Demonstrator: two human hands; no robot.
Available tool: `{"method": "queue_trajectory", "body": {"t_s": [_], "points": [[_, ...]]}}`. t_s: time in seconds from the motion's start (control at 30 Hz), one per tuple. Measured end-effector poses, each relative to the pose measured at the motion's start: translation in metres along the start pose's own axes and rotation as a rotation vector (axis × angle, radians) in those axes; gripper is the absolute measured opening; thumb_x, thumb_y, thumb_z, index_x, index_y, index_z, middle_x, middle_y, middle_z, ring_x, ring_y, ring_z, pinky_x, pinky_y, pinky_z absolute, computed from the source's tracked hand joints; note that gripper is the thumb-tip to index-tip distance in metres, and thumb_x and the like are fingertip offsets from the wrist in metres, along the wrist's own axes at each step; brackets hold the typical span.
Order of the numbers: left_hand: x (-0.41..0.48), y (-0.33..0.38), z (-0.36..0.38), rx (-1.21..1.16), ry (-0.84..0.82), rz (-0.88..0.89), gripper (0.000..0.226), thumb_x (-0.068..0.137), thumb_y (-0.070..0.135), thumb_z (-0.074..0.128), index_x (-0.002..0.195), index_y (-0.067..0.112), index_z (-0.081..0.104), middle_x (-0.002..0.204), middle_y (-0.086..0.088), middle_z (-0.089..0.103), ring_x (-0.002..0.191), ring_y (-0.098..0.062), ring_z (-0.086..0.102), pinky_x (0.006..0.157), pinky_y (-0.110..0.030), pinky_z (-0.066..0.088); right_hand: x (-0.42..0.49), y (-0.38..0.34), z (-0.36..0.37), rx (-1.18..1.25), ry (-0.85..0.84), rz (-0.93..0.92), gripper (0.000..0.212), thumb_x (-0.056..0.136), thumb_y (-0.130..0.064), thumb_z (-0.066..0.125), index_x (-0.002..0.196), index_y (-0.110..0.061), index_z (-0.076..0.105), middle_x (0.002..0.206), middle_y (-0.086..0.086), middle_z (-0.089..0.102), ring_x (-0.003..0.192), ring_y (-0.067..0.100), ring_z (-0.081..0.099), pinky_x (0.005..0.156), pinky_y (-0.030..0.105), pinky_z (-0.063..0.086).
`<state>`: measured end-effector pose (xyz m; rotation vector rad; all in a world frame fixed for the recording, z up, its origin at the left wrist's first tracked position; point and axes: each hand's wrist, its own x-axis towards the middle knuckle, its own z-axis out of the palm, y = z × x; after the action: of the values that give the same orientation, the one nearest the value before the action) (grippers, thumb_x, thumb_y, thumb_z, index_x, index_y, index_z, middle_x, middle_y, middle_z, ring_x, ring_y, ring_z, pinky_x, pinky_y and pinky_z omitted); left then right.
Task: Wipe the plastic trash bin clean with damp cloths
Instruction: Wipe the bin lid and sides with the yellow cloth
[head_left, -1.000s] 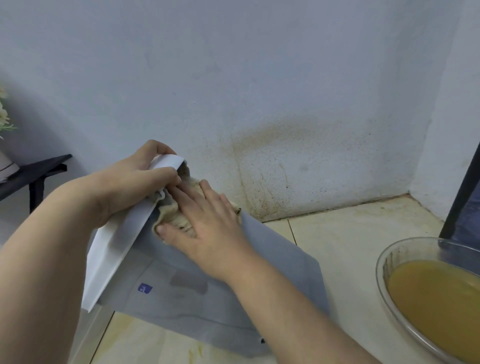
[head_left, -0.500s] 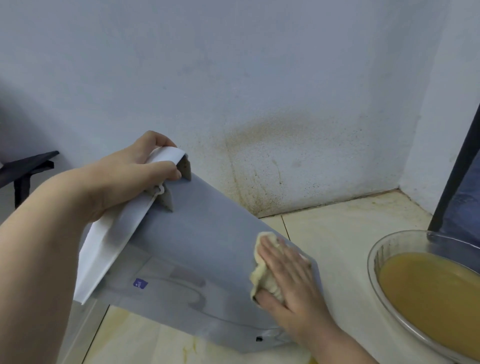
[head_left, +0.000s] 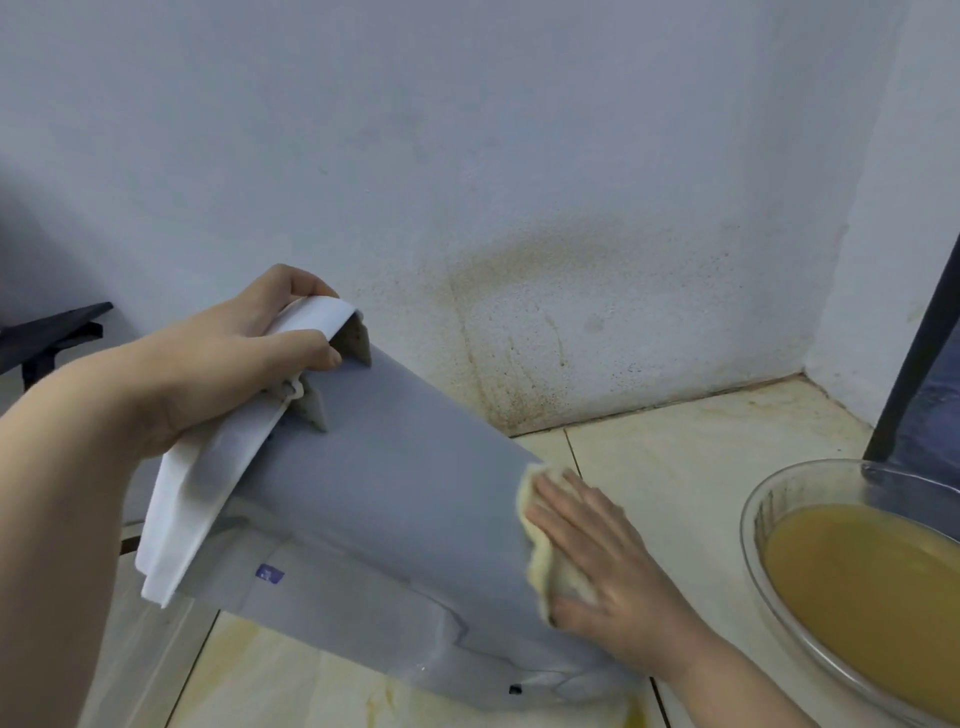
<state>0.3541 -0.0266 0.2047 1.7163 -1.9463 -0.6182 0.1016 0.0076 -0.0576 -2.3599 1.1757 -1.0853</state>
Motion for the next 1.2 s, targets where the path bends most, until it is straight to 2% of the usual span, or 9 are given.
{"method": "queue_trajectory", "body": {"t_s": [0.07, 0.17, 0.47, 0.57, 0.67, 0.8, 0.9, 1.03, 1.2], "points": [[-0.001, -0.003, -0.001, -0.019, -0.004, -0.001, 0.039, 0.059, 0.041, 0.062, 0.096, 0.048, 0.054, 0.105, 0.007, 0.064, 0.098, -0.02, 0.062, 0.083, -0.045, 0.052, -0.024, 0.02, 0.0, 0.017, -0.042, 0.066, 0.067, 0.088, -0.068, 0.031, 0.147, -0.044, 0.011, 0.157, -0.02, 0.005, 0.147, 0.013, 0.0, 0.117, 0.032, 0.001], [0.0, -0.006, -0.002, -0.01, 0.019, -0.012, 0.041, 0.055, 0.045, 0.063, 0.094, 0.051, 0.054, 0.099, 0.005, 0.065, 0.092, -0.022, 0.063, 0.077, -0.042, 0.053, -0.01, 0.023, -0.003, 0.074, -0.027, 0.149, 0.064, 0.089, -0.057, 0.035, 0.146, -0.038, 0.014, 0.155, -0.02, 0.009, 0.145, 0.006, 0.003, 0.116, 0.042, 0.012], [0.001, -0.012, -0.005, -0.01, 0.036, -0.028, 0.05, 0.046, 0.053, 0.062, 0.095, 0.052, 0.054, 0.098, 0.003, 0.067, 0.09, -0.023, 0.067, 0.083, -0.051, 0.054, 0.16, -0.088, 0.003, 0.09, 0.014, 0.033, 0.063, 0.087, -0.061, 0.034, 0.145, -0.042, 0.017, 0.154, -0.012, 0.021, 0.141, 0.015, 0.021, 0.114, 0.036, 0.016], [0.001, -0.011, -0.005, 0.002, 0.045, -0.04, 0.044, 0.048, 0.052, 0.061, 0.092, 0.053, 0.053, 0.101, 0.001, 0.066, 0.093, -0.024, 0.064, 0.083, -0.046, 0.053, 0.119, -0.05, 0.0, 0.146, 0.003, 0.092, 0.057, 0.089, -0.057, 0.043, 0.142, -0.047, 0.023, 0.15, -0.016, 0.028, 0.138, 0.013, 0.027, 0.112, 0.03, 0.019], [0.002, -0.007, -0.001, 0.001, 0.059, -0.05, 0.035, 0.055, 0.047, 0.059, 0.089, 0.053, 0.051, 0.103, 0.001, 0.063, 0.092, -0.022, 0.062, 0.077, -0.037, 0.051, 0.036, 0.002, -0.004, 0.191, -0.007, 0.34, 0.047, 0.093, -0.051, 0.04, 0.131, -0.059, 0.015, 0.15, -0.021, 0.025, 0.14, 0.003, 0.019, 0.116, 0.028, 0.015], [0.005, 0.002, 0.003, -0.004, 0.042, -0.055, 0.036, 0.053, 0.047, 0.059, 0.088, 0.051, 0.051, 0.107, 0.001, 0.062, 0.094, -0.023, 0.061, 0.078, -0.038, 0.051, -0.006, -0.001, 0.007, 0.194, 0.087, 0.552, 0.048, 0.098, -0.039, 0.034, 0.14, -0.044, 0.013, 0.156, -0.018, 0.013, 0.138, -0.007, 0.002, 0.113, 0.018, 0.0], [0.005, 0.007, 0.006, -0.01, 0.02, -0.044, 0.036, 0.055, 0.044, 0.061, 0.09, 0.049, 0.052, 0.107, -0.002, 0.061, 0.094, -0.026, 0.062, 0.081, -0.042, 0.052, 0.022, -0.042, 0.004, 0.044, 0.121, 0.393, 0.052, 0.098, -0.042, 0.032, 0.144, -0.038, 0.006, 0.153, -0.022, -0.001, 0.141, -0.004, -0.006, 0.117, 0.024, -0.004], [0.006, 0.013, 0.012, -0.02, 0.007, -0.036, 0.035, 0.055, 0.042, 0.061, 0.088, 0.048, 0.053, 0.097, -0.005, 0.063, 0.085, -0.026, 0.064, 0.067, -0.034, 0.051, 0.094, -0.117, -0.005, 0.028, 0.126, 0.049, 0.059, 0.096, -0.048, 0.03, 0.149, -0.031, 0.011, 0.159, -0.012, 0.004, 0.145, 0.009, -0.01, 0.116, 0.029, -0.01], [0.004, 0.008, 0.006, -0.027, 0.013, -0.048, 0.037, 0.055, 0.041, 0.061, 0.09, 0.047, 0.053, 0.101, -0.001, 0.063, 0.089, -0.023, 0.063, 0.066, -0.033, 0.048, 0.08, -0.114, 0.002, -0.053, 0.162, 0.011, 0.059, 0.091, -0.062, 0.028, 0.146, -0.042, 0.019, 0.157, -0.017, 0.009, 0.146, 0.014, -0.003, 0.117, 0.035, 0.0]]}}
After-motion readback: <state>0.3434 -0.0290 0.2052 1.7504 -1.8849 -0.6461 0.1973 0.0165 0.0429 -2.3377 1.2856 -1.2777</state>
